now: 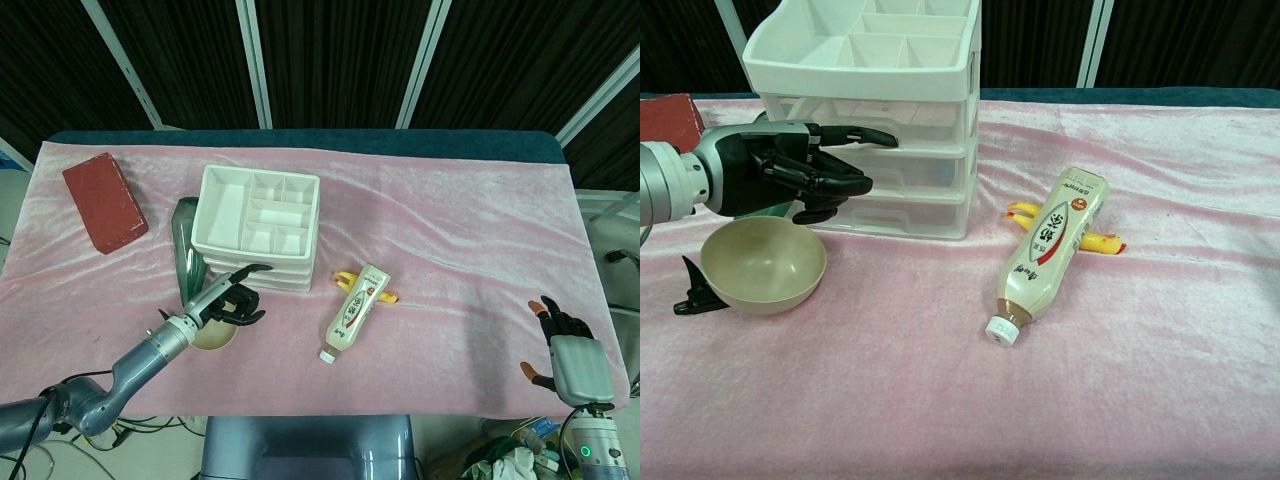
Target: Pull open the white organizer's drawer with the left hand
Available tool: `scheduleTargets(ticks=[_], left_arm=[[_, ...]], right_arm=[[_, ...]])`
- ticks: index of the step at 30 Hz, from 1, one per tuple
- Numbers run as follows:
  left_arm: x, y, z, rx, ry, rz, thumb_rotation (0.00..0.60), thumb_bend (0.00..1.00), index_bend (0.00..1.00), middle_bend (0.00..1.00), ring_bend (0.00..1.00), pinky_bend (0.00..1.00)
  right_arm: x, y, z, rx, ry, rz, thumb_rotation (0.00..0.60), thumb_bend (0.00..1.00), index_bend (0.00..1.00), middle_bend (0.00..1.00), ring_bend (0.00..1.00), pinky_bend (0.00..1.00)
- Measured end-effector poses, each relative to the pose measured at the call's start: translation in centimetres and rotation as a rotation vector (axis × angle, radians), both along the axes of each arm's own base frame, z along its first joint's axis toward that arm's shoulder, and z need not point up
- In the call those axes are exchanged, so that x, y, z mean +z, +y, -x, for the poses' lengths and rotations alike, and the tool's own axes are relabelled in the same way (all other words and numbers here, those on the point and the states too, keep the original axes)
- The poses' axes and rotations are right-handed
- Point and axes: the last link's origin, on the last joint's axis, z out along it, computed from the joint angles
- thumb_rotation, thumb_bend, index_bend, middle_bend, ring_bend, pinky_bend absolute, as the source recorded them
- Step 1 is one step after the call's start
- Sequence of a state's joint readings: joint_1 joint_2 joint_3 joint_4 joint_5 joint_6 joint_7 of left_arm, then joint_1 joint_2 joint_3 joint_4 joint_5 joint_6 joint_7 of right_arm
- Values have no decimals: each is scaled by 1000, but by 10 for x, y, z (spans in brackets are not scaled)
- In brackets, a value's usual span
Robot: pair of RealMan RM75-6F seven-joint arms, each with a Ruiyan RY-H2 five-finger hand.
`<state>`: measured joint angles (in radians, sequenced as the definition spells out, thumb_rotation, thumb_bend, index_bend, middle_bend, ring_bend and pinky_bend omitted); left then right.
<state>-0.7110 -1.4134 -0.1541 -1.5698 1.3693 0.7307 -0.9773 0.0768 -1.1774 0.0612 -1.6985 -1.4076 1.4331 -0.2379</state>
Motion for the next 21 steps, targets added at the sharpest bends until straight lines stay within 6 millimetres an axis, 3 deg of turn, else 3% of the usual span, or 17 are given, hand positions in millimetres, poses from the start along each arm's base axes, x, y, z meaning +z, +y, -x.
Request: scheduleTargets(ticks=[21], left_arm=[[1,0,-2,-8,1,-9,600,347,0,766,787,839]], right_arm=[[2,0,1,-3,0,8,600,97,159,83,187,206]])
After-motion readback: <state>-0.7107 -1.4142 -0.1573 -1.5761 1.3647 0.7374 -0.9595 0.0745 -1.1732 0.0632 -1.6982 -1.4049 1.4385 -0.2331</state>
